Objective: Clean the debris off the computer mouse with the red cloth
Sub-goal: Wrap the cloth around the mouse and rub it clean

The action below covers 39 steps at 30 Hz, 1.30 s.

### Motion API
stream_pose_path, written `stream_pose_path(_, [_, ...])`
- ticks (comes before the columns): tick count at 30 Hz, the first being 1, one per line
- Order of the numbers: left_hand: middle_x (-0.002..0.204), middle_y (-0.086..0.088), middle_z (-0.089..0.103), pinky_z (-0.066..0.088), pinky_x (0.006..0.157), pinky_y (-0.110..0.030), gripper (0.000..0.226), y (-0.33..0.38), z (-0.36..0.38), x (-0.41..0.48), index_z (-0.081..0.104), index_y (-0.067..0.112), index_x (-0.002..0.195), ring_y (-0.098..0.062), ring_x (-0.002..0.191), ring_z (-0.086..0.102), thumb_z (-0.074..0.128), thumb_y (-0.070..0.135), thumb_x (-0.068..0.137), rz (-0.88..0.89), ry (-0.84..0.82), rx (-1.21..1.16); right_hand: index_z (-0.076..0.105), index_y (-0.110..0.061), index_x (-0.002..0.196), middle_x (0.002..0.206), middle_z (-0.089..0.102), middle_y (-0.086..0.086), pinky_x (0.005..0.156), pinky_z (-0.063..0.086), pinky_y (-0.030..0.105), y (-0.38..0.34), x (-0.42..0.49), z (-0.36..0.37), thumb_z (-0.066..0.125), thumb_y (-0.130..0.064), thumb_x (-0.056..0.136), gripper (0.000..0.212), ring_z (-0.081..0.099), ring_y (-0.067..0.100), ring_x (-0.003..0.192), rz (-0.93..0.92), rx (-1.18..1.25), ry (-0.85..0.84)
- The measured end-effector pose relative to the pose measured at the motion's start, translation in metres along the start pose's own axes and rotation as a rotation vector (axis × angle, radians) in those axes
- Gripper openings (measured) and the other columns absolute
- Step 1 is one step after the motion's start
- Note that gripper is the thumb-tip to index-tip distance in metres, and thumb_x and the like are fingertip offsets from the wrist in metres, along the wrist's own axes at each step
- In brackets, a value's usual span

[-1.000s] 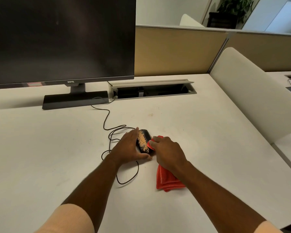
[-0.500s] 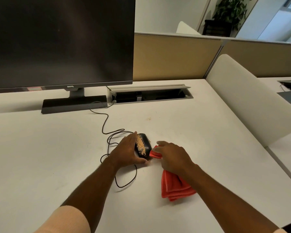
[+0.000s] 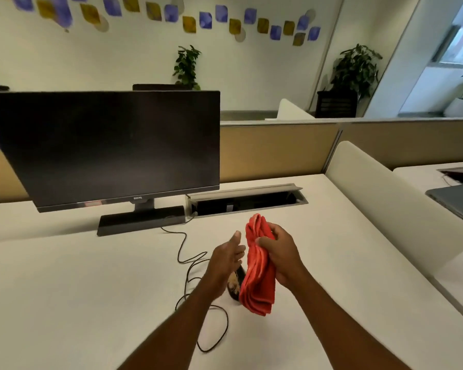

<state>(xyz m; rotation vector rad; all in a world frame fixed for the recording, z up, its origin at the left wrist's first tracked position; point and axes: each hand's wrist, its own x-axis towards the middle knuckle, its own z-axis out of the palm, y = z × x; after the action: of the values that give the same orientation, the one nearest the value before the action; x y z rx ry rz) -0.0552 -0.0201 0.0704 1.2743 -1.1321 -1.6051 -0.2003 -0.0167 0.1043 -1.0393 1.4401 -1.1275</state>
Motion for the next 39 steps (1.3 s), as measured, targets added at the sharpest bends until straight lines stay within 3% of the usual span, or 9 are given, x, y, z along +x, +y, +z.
stream_pose_path(3, [0.097,-0.011,0.074,0.057,0.078,-0.030,0.053,0.021,0.004,-0.005,0.069,0.010,0.108,-0.023,0.086,0.071,0.048,0.057,0.094,0.048,-0.099,-0.048,0.059,-0.011,0.122,0.106,0.070,0.014,0.074,0.060,0.037,-0.005,-0.001,0.015,0.064,-0.007,0.089,0.034,0.072,0.030,0.089,0.068,0.307,0.004])
stream_pose_path(6, [0.086,-0.014,0.073,0.055,0.063,-0.024,0.038,0.036,0.005,-0.005,0.071,0.008,0.099,-0.017,0.069,0.068,0.058,0.044,0.093,0.107,-0.022,0.015,0.064,-0.012,0.113,0.099,0.074,0.012,0.069,0.060,0.035,-0.008,0.000,0.028,0.067,-0.011,0.089,0.025,0.074,0.028,0.084,0.086,0.395,0.081])
stream_pose_path(12, [0.089,-0.007,0.075,0.060,0.080,-0.040,0.018,0.046,-0.001,-0.005,0.069,0.021,0.101,-0.023,0.079,0.073,0.054,0.031,0.098,0.157,0.094,0.088,0.068,-0.016,0.107,0.088,0.073,0.001,0.071,0.062,0.033,-0.010,0.001,0.046,0.067,-0.030,0.090,0.021,0.071,0.018,0.074,-0.002,-0.030,0.274])
stream_pose_path(16, [0.079,-0.009,0.072,0.056,0.065,-0.030,0.033,0.055,-0.005,-0.003,0.068,0.017,0.087,-0.015,0.064,0.067,0.044,0.036,0.100,0.155,0.120,0.257,0.062,-0.019,0.109,0.091,0.068,-0.004,0.066,0.056,0.022,-0.012,0.000,0.056,0.067,-0.032,0.091,0.023,0.067,0.012,0.076,-0.082,-0.167,0.325])
stream_pose_path(19, [0.075,-0.001,0.072,0.052,0.059,-0.021,0.030,0.057,-0.004,-0.003,0.068,0.020,0.087,-0.012,0.064,0.068,0.056,0.046,0.093,0.172,0.136,0.293,0.060,-0.019,0.106,0.093,0.067,-0.001,0.068,0.057,0.023,-0.009,-0.002,0.069,0.056,-0.023,0.098,0.010,0.066,0.014,0.079,-0.127,-0.210,0.354])
stream_pose_path(25, [0.074,0.009,0.068,0.043,0.048,-0.008,0.014,0.053,-0.021,0.007,0.067,0.021,0.090,-0.006,0.064,0.066,0.066,0.035,0.090,0.223,0.283,0.415,0.063,-0.016,0.117,0.104,0.070,0.002,0.080,0.060,0.032,-0.002,-0.009,0.074,0.058,-0.009,0.095,0.024,0.068,0.016,0.092,-0.145,-0.139,0.080])
stream_pose_path(29, [0.077,0.012,0.064,0.041,0.056,-0.011,0.023,0.048,-0.042,0.018,0.069,0.015,0.106,-0.003,0.066,0.061,0.063,0.033,0.093,0.249,0.312,0.598,0.060,-0.019,0.123,0.115,0.069,0.000,0.082,0.059,0.032,0.002,-0.010,0.059,0.055,0.001,0.091,0.038,0.069,0.018,0.100,-0.071,0.048,-0.164])
stream_pose_path(35, [0.090,0.004,0.066,0.039,0.063,-0.018,0.028,0.022,-0.066,0.039,0.063,0.014,0.109,-0.009,0.070,0.056,0.055,0.037,0.097,0.188,0.210,0.950,0.063,-0.011,0.122,0.119,0.066,0.005,0.089,0.053,0.031,0.039,0.015,0.018,0.059,-0.009,0.092,0.030,0.061,0.017,0.104,0.004,-0.343,0.035])
stream_pose_path(39, [0.101,-0.003,0.066,0.039,0.062,-0.019,0.032,-0.003,-0.071,0.051,0.059,0.014,0.115,-0.009,0.073,0.054,0.050,0.041,0.098,0.197,0.141,1.049,0.045,-0.022,0.141,0.144,0.046,0.000,0.093,0.039,0.023,0.073,0.026,-0.003,0.077,-0.030,0.081,0.069,0.049,0.016,0.122,0.022,-0.618,-0.249])
